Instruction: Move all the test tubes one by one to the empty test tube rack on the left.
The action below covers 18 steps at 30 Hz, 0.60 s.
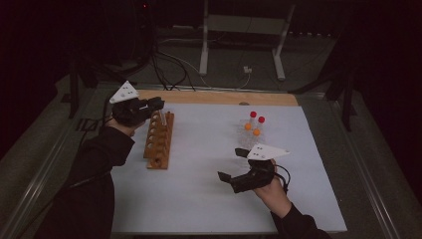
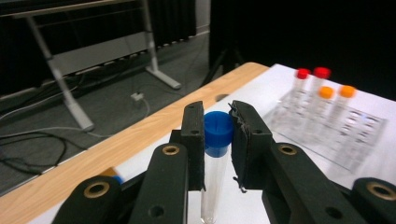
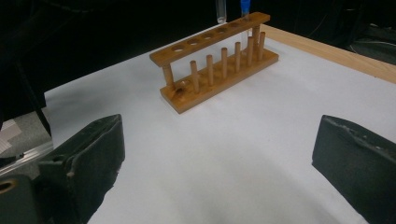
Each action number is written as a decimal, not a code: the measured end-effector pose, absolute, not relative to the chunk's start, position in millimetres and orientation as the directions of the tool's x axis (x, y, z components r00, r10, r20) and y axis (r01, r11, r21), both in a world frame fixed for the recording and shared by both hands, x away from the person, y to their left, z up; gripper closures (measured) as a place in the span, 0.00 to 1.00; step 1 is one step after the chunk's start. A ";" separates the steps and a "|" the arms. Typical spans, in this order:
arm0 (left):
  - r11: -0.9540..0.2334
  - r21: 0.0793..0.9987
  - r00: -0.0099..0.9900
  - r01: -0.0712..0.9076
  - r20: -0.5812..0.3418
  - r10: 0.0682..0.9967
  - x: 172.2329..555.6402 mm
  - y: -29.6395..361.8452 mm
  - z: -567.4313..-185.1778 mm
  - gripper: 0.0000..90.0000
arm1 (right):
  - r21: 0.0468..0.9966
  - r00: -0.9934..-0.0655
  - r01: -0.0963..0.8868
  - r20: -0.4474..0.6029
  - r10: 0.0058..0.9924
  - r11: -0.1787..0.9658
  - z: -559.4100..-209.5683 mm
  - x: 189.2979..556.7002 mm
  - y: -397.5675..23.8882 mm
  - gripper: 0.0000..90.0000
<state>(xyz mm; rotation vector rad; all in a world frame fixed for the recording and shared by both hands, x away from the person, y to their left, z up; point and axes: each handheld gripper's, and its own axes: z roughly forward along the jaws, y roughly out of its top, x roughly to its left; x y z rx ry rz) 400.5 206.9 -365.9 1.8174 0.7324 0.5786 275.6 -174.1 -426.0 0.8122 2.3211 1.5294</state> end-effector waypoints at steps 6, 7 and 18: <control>-0.261 0.939 0.656 0.223 0.054 0.753 416.8 214.9 -368.3 0.86 | 0.904 -0.815 0.315 0.102 0.571 0.287 -425.5 275.5 -175.1 0.03; -0.256 0.940 0.647 0.224 0.053 0.761 419.6 216.1 -369.7 0.86 | 0.904 -0.816 0.316 0.103 0.568 0.290 -425.8 275.7 -175.1 0.03; -0.246 0.934 0.571 0.260 0.056 0.819 440.8 221.9 -397.3 0.86 | 0.903 -0.819 0.317 0.106 0.564 0.291 -427.2 276.1 -176.3 0.03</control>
